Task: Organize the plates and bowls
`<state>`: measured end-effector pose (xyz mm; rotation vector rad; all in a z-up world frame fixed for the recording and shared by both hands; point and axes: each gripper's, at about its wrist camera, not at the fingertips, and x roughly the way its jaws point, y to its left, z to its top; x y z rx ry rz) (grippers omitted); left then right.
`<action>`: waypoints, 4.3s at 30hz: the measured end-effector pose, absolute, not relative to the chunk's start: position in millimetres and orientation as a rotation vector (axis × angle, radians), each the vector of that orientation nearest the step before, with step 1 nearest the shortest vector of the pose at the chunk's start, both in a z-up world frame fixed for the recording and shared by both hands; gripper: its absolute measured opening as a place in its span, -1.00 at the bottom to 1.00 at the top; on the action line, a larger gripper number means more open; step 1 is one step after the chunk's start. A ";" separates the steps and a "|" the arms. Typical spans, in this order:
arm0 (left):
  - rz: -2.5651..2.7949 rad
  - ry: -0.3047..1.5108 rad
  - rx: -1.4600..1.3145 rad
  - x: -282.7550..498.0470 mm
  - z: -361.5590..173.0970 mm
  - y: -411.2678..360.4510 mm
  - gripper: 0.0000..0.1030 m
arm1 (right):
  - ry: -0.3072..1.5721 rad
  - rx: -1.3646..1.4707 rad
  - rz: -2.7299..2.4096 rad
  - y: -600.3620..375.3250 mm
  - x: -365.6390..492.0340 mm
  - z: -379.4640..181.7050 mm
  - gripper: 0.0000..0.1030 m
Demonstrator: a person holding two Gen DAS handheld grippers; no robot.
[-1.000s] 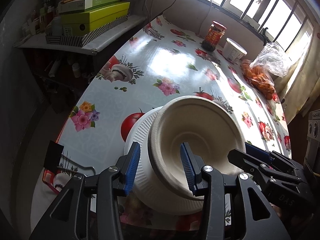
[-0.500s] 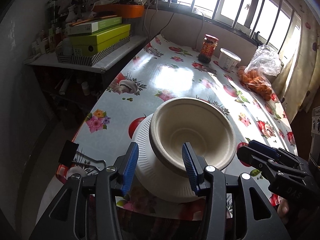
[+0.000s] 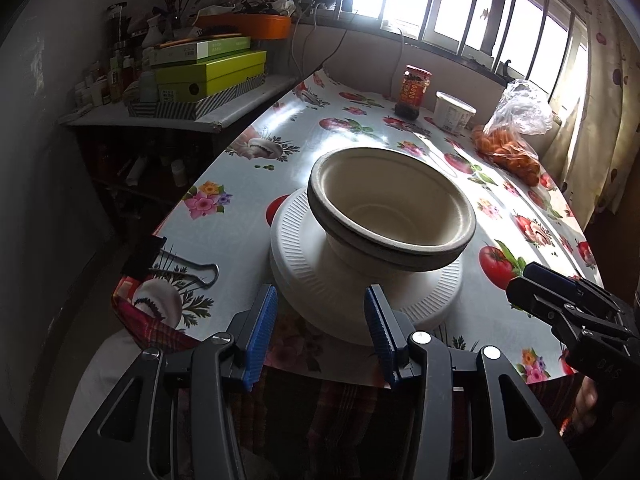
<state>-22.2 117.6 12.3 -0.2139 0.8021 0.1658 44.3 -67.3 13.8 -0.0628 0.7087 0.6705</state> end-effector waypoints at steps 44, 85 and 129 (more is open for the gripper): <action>0.170 0.873 -0.139 -33.5 -35.5 85.4 0.00 | 0.786 -0.173 0.550 -68.5 29.3 -42.0 0.45; 0.188 0.875 -0.129 -32.9 -36.0 82.8 0.06 | 0.785 -0.176 0.537 -69.3 27.2 -42.9 0.51; 0.188 0.874 -0.128 -33.0 -36.3 82.9 0.07 | 0.785 -0.179 0.536 -68.8 26.8 -43.0 0.52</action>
